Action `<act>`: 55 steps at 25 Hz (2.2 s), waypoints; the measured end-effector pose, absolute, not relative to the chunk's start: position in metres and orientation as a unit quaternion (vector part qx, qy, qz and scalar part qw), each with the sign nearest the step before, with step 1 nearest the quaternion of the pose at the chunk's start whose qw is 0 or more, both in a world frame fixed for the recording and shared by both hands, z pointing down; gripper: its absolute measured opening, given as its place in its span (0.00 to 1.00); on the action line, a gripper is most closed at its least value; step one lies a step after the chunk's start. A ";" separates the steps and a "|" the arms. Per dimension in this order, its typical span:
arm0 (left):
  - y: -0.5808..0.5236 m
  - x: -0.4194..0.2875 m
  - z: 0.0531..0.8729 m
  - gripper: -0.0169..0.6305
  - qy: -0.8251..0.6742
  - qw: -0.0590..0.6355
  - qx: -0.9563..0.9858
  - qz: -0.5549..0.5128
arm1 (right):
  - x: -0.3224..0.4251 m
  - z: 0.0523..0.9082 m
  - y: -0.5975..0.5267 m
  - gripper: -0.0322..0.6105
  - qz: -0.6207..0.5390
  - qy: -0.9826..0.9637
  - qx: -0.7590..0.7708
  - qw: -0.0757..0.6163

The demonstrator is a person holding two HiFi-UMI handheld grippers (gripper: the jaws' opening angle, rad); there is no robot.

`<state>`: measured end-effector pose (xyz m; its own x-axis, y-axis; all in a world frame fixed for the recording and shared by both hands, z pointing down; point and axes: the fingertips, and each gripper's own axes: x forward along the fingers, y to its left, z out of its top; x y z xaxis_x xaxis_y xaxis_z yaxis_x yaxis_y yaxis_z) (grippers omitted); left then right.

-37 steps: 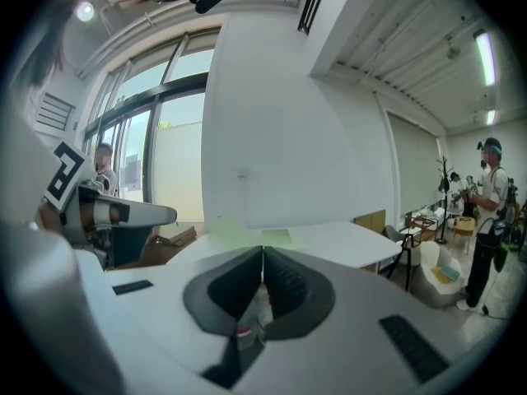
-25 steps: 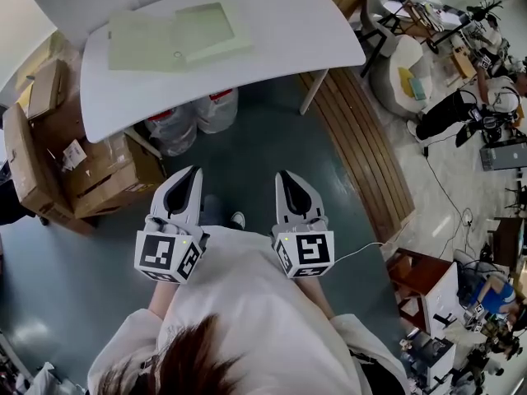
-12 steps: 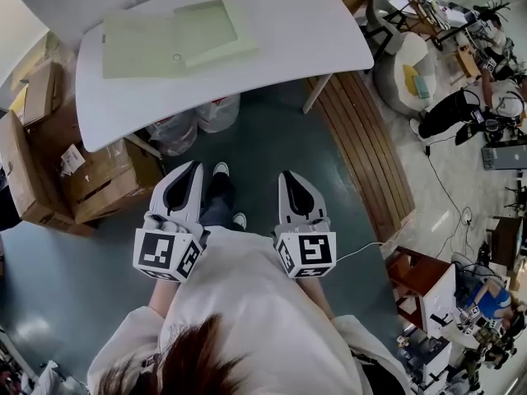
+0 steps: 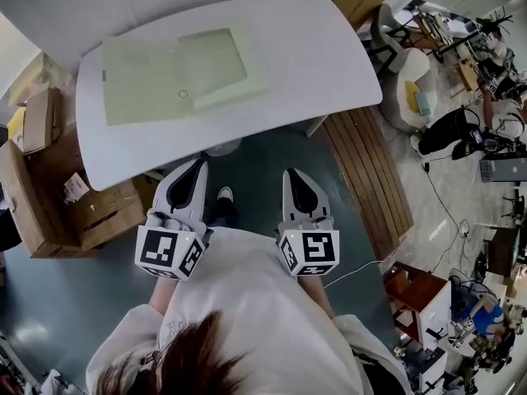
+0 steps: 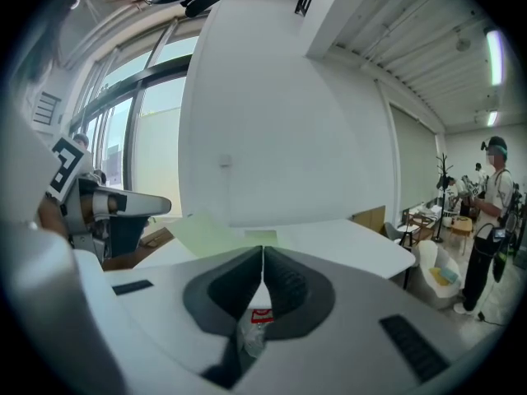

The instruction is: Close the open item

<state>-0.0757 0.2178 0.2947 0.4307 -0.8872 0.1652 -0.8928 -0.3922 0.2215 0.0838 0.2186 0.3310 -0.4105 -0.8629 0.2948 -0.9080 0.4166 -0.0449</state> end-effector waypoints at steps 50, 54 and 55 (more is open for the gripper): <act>-0.023 -0.120 0.314 0.04 -0.704 0.138 0.696 -0.018 | 0.042 0.366 -0.100 0.07 0.097 -0.916 0.367 0.127; -0.025 -0.130 0.313 0.04 -0.720 0.138 0.680 -0.022 | 0.028 0.365 -0.111 0.07 0.096 -0.924 0.346 0.127; -0.024 -0.133 0.312 0.04 -0.723 0.137 0.676 -0.024 | 0.025 0.364 -0.111 0.07 0.094 -0.927 0.340 0.128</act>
<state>-0.1325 -0.0241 0.3124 -0.0479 -0.9849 0.1665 -0.9719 0.0844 0.2199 0.0247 -0.1111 0.3643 -0.7358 -0.6067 0.3007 -0.6549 0.7506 -0.0881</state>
